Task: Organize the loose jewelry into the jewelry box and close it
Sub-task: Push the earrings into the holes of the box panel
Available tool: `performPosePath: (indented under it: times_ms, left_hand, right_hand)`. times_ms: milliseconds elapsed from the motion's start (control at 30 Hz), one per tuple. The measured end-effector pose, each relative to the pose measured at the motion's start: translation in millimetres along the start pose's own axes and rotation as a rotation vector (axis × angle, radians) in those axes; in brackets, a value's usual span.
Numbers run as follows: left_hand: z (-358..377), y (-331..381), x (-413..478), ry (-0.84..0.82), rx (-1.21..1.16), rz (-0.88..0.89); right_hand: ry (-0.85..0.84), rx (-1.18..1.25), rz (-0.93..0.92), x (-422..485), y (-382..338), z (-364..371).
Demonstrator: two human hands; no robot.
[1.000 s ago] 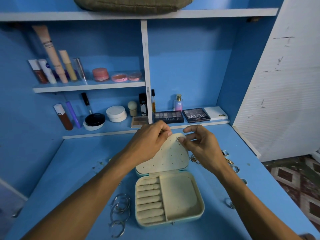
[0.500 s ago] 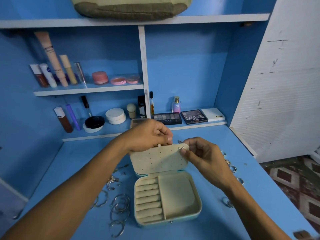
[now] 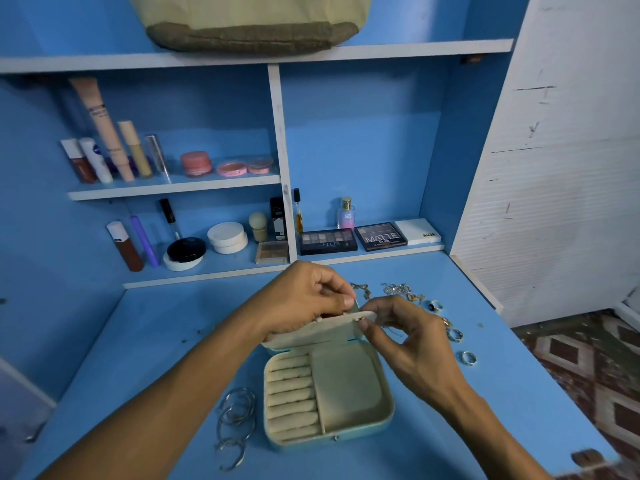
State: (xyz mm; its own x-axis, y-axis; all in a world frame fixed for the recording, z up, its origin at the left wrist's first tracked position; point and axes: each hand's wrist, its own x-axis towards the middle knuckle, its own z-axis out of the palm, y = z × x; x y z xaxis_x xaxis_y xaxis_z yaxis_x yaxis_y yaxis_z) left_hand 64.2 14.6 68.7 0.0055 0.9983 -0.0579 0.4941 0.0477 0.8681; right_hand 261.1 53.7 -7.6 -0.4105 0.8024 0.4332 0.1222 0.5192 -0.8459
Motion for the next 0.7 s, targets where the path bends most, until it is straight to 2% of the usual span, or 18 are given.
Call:
performPosePath:
  times_ms: [133, 233, 367, 500, 567, 700]
  left_hand:
    - [10, 0, -7, 0.266, 0.199, 0.174]
    - [14, -2, -8, 0.367, 0.282, 0.296]
    - [20, -13, -10, 0.542, 0.557, 0.485]
    - [27, -21, -10, 0.574, 0.675, 0.539]
    - [29, -21, -9, 0.551, 0.609, 0.471]
    - [36, -21, -7, 0.501, 0.152, 0.226]
  right_hand:
    - [-0.003, 0.088, 0.086, 12, -3, 1]
    - [0.004, 0.146, 0.124, 23, -4, 6]
    - [0.034, 0.230, 0.124, 33, 2, 12]
    - [0.070, 0.210, 0.087, 38, 7, 16]
    - [0.072, 0.183, 0.057, 39, 7, 16]
    - [0.021, 0.092, -0.054, 41, 11, 16]
